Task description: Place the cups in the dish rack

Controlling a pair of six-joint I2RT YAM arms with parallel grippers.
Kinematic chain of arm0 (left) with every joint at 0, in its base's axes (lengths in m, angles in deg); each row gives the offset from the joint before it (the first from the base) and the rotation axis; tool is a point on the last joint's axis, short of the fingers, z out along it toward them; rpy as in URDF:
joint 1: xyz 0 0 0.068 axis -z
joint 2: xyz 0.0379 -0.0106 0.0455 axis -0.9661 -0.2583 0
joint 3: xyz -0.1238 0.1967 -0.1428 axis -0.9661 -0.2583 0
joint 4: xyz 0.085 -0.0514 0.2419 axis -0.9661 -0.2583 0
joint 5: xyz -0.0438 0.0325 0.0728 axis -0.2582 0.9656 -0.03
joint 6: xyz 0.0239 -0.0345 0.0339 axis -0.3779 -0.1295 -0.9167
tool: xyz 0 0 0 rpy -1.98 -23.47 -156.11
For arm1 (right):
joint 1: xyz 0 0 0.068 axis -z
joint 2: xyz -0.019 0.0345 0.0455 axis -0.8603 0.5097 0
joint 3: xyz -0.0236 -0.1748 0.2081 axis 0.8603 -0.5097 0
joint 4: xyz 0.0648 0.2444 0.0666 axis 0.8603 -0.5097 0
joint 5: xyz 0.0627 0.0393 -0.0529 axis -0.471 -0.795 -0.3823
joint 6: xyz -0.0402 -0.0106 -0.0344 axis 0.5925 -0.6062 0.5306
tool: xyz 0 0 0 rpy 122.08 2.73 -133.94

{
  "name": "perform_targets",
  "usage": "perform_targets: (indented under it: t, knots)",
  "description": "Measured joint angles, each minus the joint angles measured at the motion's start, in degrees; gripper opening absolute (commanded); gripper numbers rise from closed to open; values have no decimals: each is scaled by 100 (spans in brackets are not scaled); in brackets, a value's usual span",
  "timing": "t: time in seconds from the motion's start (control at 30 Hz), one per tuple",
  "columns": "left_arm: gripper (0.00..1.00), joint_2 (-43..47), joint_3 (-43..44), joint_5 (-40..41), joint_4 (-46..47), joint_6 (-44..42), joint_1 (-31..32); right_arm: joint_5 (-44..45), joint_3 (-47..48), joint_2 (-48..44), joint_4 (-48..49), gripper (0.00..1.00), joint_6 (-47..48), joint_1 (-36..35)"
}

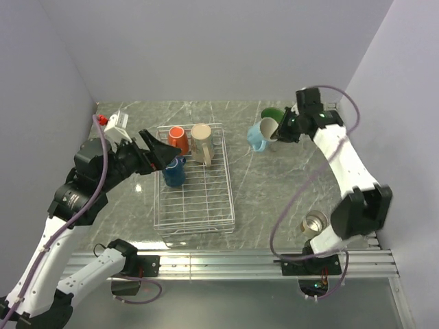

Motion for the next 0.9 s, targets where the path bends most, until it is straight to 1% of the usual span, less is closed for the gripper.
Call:
perform_targets:
  t: [0.1, 0.17, 0.23, 0.3, 0.37, 0.5, 0.6, 0.77, 0.9]
  knots:
    - [99, -103, 4, -417, 328, 168, 0, -772, -533, -1174, 730, 0, -337, 2]
    - [99, -155, -96, -787, 813, 374, 2, -1344, -1099, -1943, 1344, 0, -734, 0]
    - [99, -166, -337, -1172, 1360, 640, 2, -1958, -1832, -2708, 2144, 0, -1322, -2]
    - [99, -120, -723, -1517, 2068, 962, 0, -2444, -2514, -3237, 2894, 0, -1908, -44]
    - [99, -72, -1104, -1799, 2645, 1290, 2, -2822, -3086, -3563, 3517, 0, -2439, -66]
    - [99, -151, -1534, -2345, 3563, 1816, 2, -3121, -3799, -3886, 4218, 0, -3185, -66]
    - [99, -295, -1639, -2671, 4175, 2094, 28, -3206, -4092, -4229, 4465, 0, -3550, -66]
    - [99, -476, -1829, -2935, 5031, 2444, 162, -3272, -4409, -4999, 5062, 0, -4068, -68]
    - [99, -625, -2006, -2935, 5464, 2614, 433, -3303, -4723, -5438, 5617, 0, -4503, -87]
